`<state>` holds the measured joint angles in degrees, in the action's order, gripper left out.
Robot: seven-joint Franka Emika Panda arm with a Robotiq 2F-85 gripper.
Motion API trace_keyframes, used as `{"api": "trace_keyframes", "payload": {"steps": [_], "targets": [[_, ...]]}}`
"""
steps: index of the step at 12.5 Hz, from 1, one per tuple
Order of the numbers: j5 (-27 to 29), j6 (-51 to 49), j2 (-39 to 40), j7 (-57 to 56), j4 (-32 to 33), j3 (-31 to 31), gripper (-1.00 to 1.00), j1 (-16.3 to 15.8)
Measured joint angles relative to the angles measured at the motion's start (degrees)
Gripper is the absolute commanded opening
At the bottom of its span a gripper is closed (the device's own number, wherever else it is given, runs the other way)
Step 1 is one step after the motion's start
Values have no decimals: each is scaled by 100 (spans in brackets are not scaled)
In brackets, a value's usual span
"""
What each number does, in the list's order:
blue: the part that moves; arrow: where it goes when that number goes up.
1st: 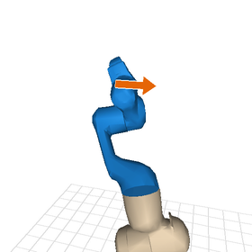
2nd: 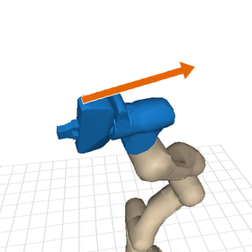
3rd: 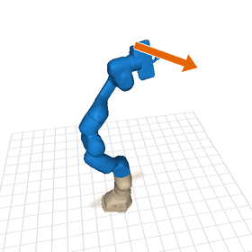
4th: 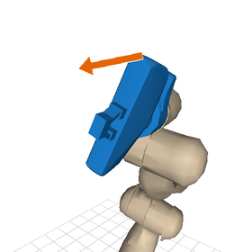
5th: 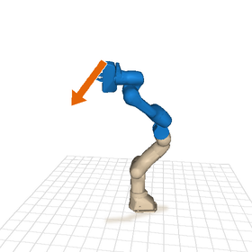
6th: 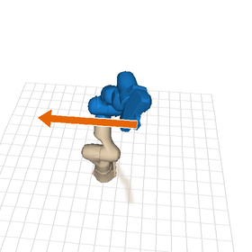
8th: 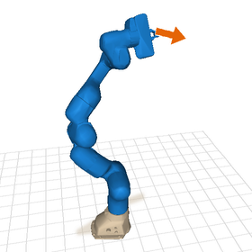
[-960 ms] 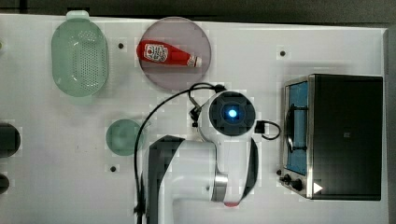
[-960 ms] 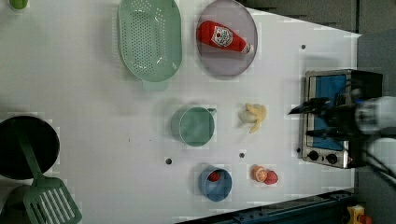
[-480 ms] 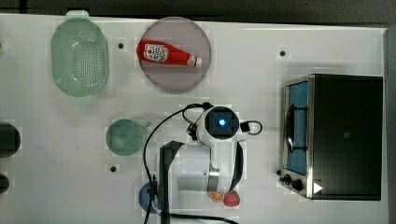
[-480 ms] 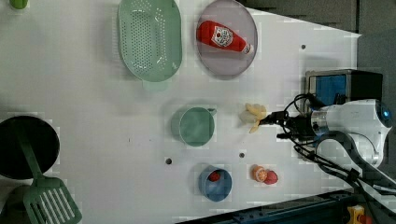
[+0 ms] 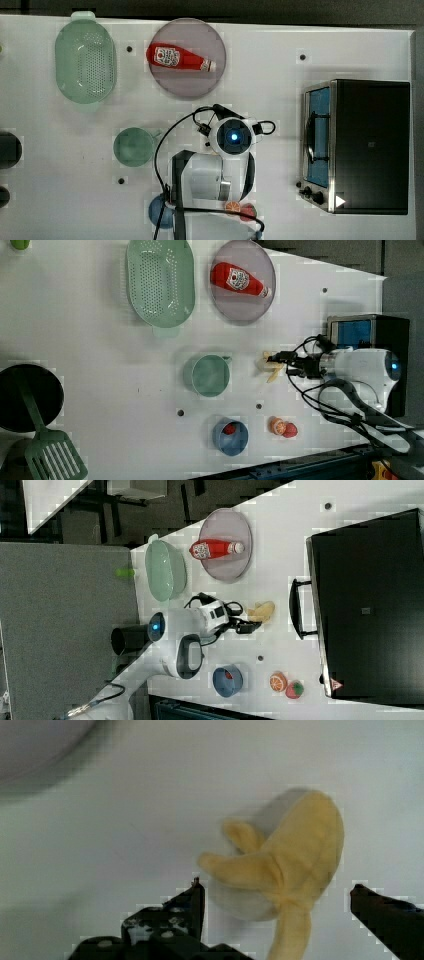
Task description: Pick Banana and place it in mug.
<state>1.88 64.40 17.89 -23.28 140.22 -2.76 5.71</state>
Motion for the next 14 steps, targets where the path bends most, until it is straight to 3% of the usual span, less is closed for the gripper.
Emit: {"api": "trace_keyframes", "payload": {"steps": [6, 10, 14], "targets": [[-140, 341, 327, -25, 112, -36, -42, 13], [1, 269, -204, -38, 134, 26, -42, -14], [-219, -1606, -1513, -38, -134, 5, -42, -27]]}}
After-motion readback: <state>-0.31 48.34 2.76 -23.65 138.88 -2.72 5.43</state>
